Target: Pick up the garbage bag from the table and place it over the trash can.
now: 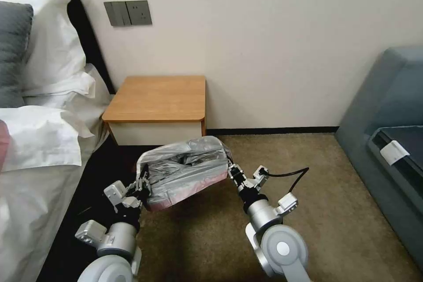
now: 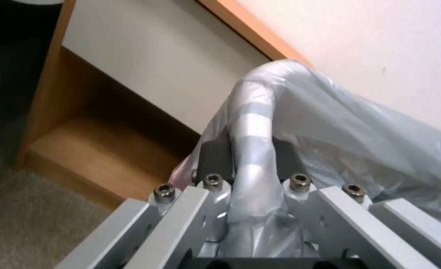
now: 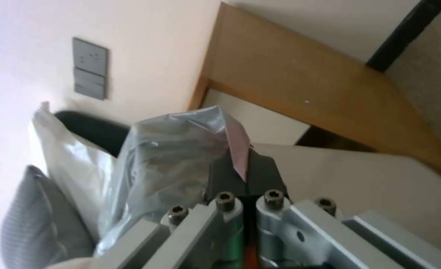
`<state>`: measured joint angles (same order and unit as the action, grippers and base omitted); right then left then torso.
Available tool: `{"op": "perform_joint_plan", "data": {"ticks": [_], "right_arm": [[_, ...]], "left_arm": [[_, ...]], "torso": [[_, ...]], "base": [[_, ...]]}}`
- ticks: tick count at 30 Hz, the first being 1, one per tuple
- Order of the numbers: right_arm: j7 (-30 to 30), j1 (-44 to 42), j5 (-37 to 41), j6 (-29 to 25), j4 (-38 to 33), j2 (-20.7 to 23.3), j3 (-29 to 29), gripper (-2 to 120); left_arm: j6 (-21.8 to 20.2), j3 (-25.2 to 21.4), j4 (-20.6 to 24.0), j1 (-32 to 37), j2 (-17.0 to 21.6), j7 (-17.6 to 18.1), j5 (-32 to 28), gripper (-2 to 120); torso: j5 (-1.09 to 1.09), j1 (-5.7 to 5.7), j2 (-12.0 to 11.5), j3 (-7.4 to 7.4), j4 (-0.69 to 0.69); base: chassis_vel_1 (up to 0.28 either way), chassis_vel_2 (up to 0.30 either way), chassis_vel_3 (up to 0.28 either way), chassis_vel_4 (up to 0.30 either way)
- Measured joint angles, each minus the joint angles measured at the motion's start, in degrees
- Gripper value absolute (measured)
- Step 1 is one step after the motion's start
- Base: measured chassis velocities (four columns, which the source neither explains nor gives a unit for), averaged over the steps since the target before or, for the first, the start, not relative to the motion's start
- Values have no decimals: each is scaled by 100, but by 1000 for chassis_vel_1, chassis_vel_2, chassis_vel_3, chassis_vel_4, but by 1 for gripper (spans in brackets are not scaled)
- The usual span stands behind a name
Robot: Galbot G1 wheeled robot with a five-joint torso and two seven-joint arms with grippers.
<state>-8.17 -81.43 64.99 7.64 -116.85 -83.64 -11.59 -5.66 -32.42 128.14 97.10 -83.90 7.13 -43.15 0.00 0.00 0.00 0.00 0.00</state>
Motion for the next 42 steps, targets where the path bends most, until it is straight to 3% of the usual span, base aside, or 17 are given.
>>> {"op": "perform_joint_plan", "data": {"ticks": [27,38,42], "right_arm": [[-42,-427,-662,-25,-307,164,100,0],[121,-233,-653,-62,103,-48,69,0],[104,-290,-698,-63,47,-57,76,14]], "left_arm": [[32,-92,-86,-103,-15,148,-126,7],[33,-90,-21,-89,7,126,-191,7],[33,-104,-18,-95,34,114,-213,7]], "torso": [[0,0,0,0,0],[0,0,0,0,0],[0,0,0,0,0]], "base": [[0,0,0,0],[0,0,0,0],[0,0,0,0]]}}
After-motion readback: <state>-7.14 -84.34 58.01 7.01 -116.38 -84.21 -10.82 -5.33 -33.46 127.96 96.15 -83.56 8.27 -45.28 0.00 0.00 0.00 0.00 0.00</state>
